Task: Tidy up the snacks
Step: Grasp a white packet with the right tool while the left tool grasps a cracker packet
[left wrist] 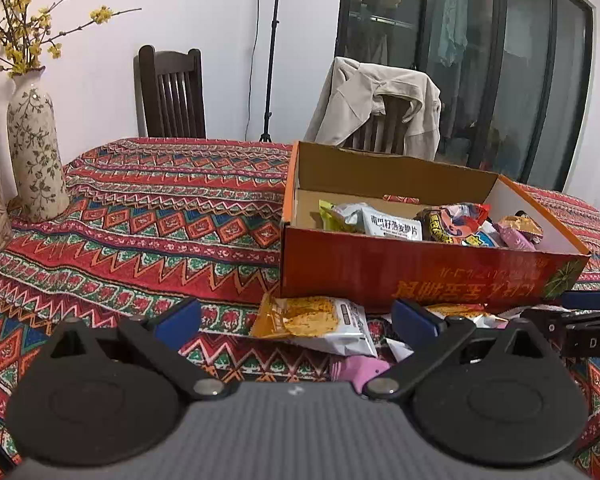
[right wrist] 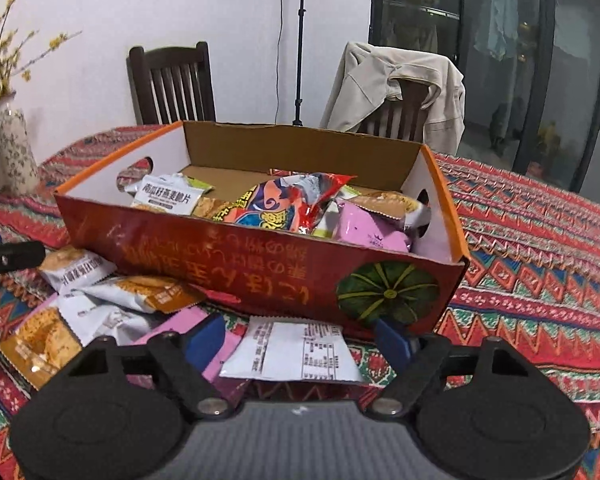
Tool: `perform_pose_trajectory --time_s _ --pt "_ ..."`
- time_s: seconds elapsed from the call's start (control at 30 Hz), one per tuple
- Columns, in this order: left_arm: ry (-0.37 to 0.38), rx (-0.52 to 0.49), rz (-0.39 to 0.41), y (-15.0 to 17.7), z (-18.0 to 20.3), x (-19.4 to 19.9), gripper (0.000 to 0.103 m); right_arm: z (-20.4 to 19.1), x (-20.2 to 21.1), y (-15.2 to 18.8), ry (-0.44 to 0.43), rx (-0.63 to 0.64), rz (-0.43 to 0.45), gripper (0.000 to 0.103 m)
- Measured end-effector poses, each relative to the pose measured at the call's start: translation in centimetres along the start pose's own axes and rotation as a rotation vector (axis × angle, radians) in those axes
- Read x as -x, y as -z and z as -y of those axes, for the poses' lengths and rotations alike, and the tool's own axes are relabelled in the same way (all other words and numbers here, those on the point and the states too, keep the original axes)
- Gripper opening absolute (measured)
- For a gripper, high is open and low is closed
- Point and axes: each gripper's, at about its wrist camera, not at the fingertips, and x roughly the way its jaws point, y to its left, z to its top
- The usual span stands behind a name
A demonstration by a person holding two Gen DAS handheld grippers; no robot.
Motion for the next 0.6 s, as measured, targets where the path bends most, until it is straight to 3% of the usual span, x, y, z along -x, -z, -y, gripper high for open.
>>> perform_pose_trajectory --time_s 0.17,0.6 --pt "-0.003 0.010 -0.007 0.1 -0.2 -0.1 0.103 0.9 0.0 0.2 -0.062 -0.048 -0.002 0.061" --pt "-0.016 0.023 -0.024 0.2 -0.4 -0.6 0.103 0.9 0.3 1.0 -0.020 -0.053 -0.017 0.048"
